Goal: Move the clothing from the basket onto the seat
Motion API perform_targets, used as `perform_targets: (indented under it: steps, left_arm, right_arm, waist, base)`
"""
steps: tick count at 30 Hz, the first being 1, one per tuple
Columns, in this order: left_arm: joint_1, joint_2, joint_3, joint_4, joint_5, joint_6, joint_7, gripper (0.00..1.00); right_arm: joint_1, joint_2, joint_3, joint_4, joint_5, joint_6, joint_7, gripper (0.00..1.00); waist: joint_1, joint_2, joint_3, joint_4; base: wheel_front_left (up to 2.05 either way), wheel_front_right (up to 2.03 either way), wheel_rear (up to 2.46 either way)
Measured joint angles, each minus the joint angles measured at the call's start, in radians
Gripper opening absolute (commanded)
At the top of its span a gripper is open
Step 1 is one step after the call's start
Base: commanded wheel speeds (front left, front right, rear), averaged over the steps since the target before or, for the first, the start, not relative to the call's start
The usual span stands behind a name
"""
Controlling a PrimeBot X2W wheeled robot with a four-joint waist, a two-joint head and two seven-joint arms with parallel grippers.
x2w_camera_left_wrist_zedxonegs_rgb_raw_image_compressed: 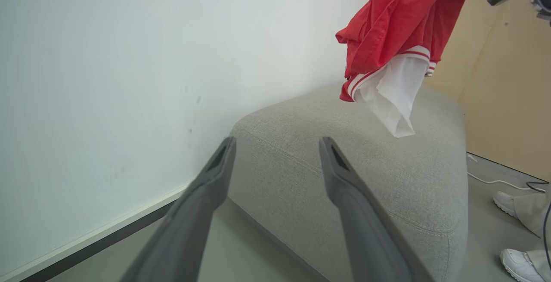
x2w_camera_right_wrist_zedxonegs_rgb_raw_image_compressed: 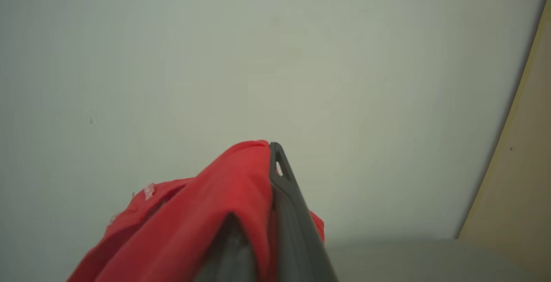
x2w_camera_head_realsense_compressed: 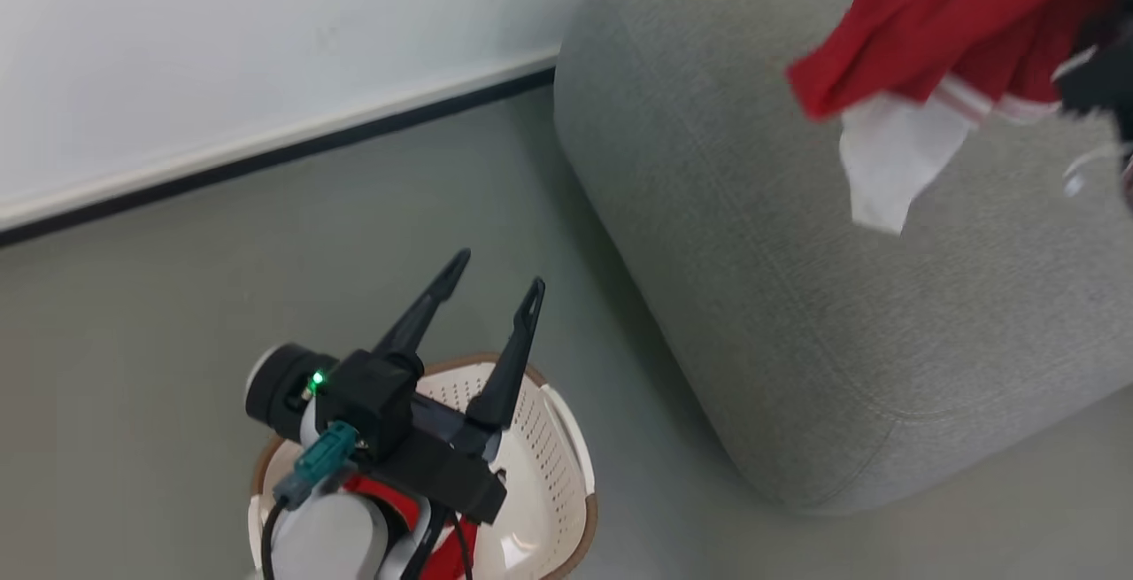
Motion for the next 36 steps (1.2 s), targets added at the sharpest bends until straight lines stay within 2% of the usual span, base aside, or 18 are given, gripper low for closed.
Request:
perform_targets:
  steps: [8,15,20,26,36]
  left_arm:
    - [-0.066,0.016,0.026,-0.082,0.024,0.013,0.026,1.00]
    - [-0.116,0.026,0.029,-0.150,0.040,0.014,0.048,1.00]
    - [-0.139,0.029,0.029,-0.174,0.049,0.014,0.061,1.00]
    - [-0.152,0.032,0.017,-0.198,0.058,0.021,0.080,1.00]
    - [-0.189,0.026,-0.009,-0.206,0.091,0.021,0.097,1.00]
  right_arm:
    - [-0.220,-0.046,-0.076,0.124,0.024,0.004,0.024,0.00]
    - [-0.321,-0.124,-0.116,0.209,0.024,-0.003,0.030,0.00]
    - [-0.364,-0.150,-0.121,0.260,0.008,-0.011,0.028,0.00]
    - [-0.407,-0.155,-0.097,0.312,-0.033,-0.012,0.024,0.00]
    - [-0.415,-0.094,-0.089,0.441,-0.031,-0.029,0.015,0.00]
  waist:
    - [0.0000,0.0000,0.107,0.050]
    - [0.0000,0.0001,0.205,0.099]
    - [0.0000,0.0001,0.273,0.132]
    - [0.0000,0.0001,0.344,0.163]
    - [-0.0001,0.0000,0.433,0.195]
  base:
    - [0.00,0.00,0.00]
    - [0.00,0.00,0.00]
    - [0.00,0.00,0.00]
    - [0.00,0.00,0.00]
    - [0.00,0.00,0.00]
